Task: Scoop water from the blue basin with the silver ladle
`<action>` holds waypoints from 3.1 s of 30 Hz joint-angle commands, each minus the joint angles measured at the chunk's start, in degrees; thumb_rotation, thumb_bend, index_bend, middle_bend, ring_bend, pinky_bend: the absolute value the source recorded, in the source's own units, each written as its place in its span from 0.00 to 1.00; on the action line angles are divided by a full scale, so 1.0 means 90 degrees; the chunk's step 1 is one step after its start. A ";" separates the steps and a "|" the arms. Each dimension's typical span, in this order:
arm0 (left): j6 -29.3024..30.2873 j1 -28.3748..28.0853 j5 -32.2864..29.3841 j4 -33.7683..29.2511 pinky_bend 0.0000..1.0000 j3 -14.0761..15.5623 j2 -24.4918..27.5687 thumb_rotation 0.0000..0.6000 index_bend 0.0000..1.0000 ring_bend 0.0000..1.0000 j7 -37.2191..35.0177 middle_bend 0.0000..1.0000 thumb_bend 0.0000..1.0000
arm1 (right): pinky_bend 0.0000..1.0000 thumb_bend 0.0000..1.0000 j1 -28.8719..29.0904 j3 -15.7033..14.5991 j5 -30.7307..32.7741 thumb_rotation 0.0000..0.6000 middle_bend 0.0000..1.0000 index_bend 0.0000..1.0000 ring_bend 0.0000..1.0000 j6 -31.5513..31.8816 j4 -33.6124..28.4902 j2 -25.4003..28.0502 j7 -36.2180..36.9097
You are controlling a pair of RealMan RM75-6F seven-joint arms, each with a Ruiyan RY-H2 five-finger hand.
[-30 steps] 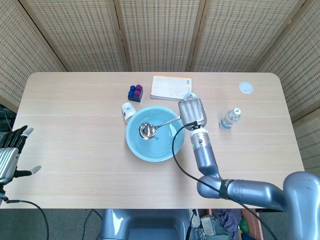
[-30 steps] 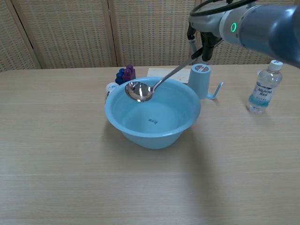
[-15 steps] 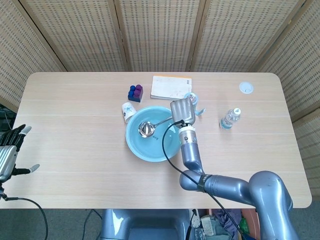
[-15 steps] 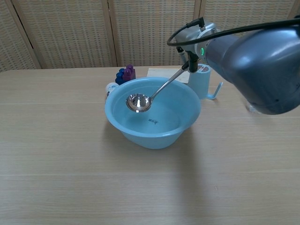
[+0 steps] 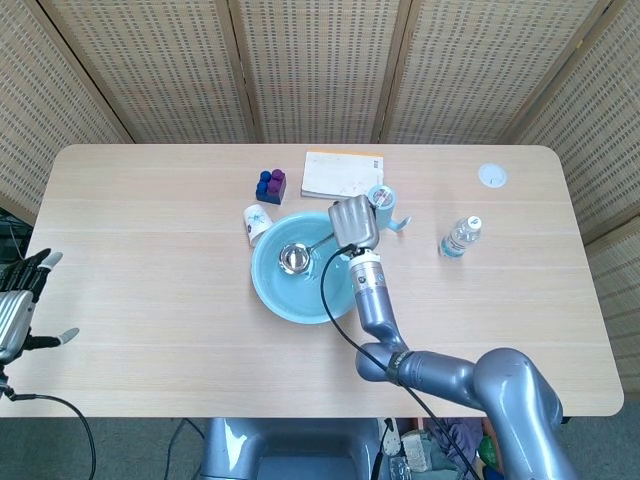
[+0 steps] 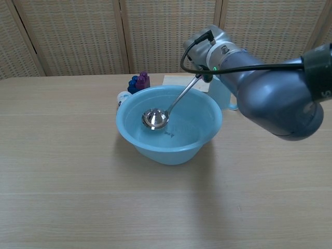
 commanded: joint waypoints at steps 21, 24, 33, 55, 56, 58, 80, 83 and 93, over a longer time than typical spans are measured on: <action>-0.0029 -0.0036 -0.0046 0.0017 0.00 -0.0010 -0.0015 1.00 0.00 0.00 0.0009 0.00 0.00 | 1.00 0.79 -0.0325 -0.0769 -0.1182 1.00 0.98 0.79 1.00 -0.0164 0.0308 -0.0159 -0.0613; -0.0028 -0.0040 -0.0043 0.0013 0.00 -0.0008 -0.0019 1.00 0.00 0.00 0.0022 0.00 0.00 | 1.00 0.79 -0.0380 -0.0860 -0.1323 1.00 0.98 0.79 1.00 -0.0143 0.0296 -0.0146 -0.0718; -0.0012 -0.0042 -0.0039 -0.0008 0.00 -0.0004 -0.0021 1.00 0.00 0.00 0.0056 0.00 0.00 | 1.00 0.79 -0.0636 -0.1046 -0.1410 1.00 0.99 0.80 1.00 -0.0045 -0.0259 0.0063 -0.1358; 0.0017 -0.0029 0.0047 -0.0061 0.00 0.0020 0.0031 1.00 0.00 0.00 -0.0032 0.00 0.00 | 1.00 0.85 -0.0763 0.0626 0.1446 1.00 0.99 0.80 1.00 0.0377 -0.2793 0.1174 -0.1596; 0.0007 -0.0033 0.0043 -0.0061 0.00 0.0020 0.0033 1.00 0.00 0.00 -0.0034 0.00 0.00 | 1.00 0.85 -0.0754 0.0691 0.1518 1.00 0.99 0.80 1.00 0.0391 -0.2843 0.1216 -0.1531; -0.0021 -0.0044 0.0031 -0.0056 0.00 0.0020 0.0035 1.00 0.00 0.00 -0.0043 0.00 0.00 | 1.00 0.85 -0.0721 0.0834 0.1693 1.00 0.99 0.80 1.00 0.0425 -0.2942 0.1309 -0.1402; -0.0040 -0.0054 0.0030 -0.0078 0.00 0.0021 0.0086 1.00 0.00 0.00 -0.0104 0.00 0.00 | 1.00 0.86 -0.0143 0.1434 0.3067 1.00 0.99 0.80 1.00 0.0790 -0.3599 0.2018 -0.0900; -0.0032 -0.0053 0.0034 -0.0081 0.00 0.0017 0.0097 1.00 0.00 0.00 -0.0123 0.00 0.00 | 1.00 0.86 -0.0052 0.1420 0.3121 1.00 0.99 0.80 1.00 0.0893 -0.3665 0.2079 -0.0908; -0.0043 -0.0056 0.0041 -0.0058 0.00 0.0013 0.0118 1.00 0.00 0.00 -0.0188 0.00 0.00 | 1.00 0.86 0.0194 0.1353 0.3211 1.00 0.99 0.81 1.00 0.1186 -0.3800 0.2222 -0.0985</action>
